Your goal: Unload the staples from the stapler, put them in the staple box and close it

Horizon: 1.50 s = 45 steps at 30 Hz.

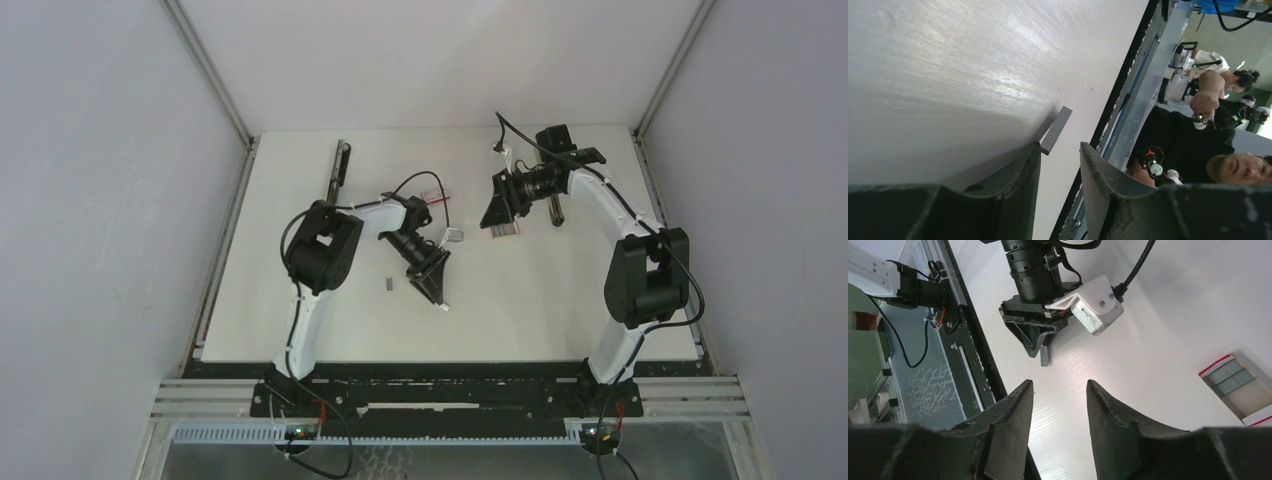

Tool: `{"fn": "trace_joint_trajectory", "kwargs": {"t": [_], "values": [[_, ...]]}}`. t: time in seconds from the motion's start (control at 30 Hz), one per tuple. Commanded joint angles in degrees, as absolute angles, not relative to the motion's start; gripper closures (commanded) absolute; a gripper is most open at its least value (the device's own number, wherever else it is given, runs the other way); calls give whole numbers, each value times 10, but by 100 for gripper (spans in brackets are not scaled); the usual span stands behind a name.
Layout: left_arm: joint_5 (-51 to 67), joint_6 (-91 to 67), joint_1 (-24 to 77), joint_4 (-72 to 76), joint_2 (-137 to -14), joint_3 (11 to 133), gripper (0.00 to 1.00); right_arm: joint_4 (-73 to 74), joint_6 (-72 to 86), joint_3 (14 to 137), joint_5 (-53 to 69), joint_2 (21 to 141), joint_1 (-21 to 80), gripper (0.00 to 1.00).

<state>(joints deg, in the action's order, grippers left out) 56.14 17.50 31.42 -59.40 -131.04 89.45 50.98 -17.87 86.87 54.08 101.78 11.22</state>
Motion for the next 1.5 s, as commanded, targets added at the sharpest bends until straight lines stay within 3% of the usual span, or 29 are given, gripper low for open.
{"fn": "trace_joint_trajectory", "kwargs": {"t": [0.0,0.4,0.63,0.8,0.9,1.1,1.13,1.17,1.47], "values": [[472,167,308,-528,-1279,876,58,502,-187,868,546,988,110,55],[383,153,298,-491,-1227,866,48,496,-208,857,508,962,116,43],[331,177,247,-470,-1126,862,42,471,-232,834,414,926,179,32],[300,214,203,-442,-1032,835,32,443,-240,796,308,905,265,16],[294,222,172,-428,-988,821,26,413,-236,760,251,890,318,0],[258,220,120,-384,-905,770,11,361,-199,732,180,905,397,0],[250,219,112,-373,-891,758,2,351,-189,732,168,911,407,0],[247,217,101,-363,-876,745,0,341,-179,733,158,916,415,0],[235,166,-18,-322,-780,675,0,318,-60,809,110,998,442,5]]}}
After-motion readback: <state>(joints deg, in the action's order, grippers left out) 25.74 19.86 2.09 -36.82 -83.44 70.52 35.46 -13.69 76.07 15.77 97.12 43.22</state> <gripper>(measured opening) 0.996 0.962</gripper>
